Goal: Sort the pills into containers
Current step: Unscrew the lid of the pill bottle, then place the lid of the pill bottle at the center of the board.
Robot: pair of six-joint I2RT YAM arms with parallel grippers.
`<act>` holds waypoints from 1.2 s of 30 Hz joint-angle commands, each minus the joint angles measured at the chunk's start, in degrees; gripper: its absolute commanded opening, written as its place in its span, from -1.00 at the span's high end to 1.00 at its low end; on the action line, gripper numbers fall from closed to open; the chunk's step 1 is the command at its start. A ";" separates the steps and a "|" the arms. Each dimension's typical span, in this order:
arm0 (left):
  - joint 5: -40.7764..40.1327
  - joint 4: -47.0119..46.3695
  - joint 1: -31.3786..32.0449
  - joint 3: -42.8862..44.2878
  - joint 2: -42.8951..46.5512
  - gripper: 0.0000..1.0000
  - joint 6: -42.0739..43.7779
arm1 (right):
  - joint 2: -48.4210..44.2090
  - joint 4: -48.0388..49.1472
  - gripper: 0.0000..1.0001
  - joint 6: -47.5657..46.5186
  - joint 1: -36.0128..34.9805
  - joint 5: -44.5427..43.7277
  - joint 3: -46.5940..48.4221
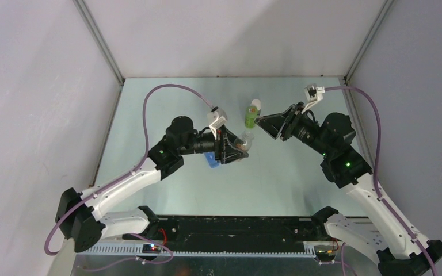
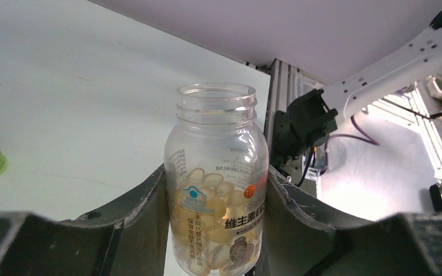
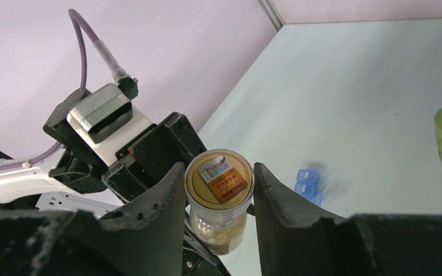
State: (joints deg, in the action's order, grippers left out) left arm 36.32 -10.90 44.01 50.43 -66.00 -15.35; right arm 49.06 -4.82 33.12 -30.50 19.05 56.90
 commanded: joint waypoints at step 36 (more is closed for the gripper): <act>-20.76 17.80 -0.24 -1.25 1.88 1.00 12.93 | 28.10 10.92 0.35 -13.15 0.96 -40.80 -23.96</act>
State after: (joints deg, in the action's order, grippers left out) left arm 15.62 7.90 44.01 49.39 -64.07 -3.81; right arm 76.31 0.01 20.88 -29.34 -20.16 33.93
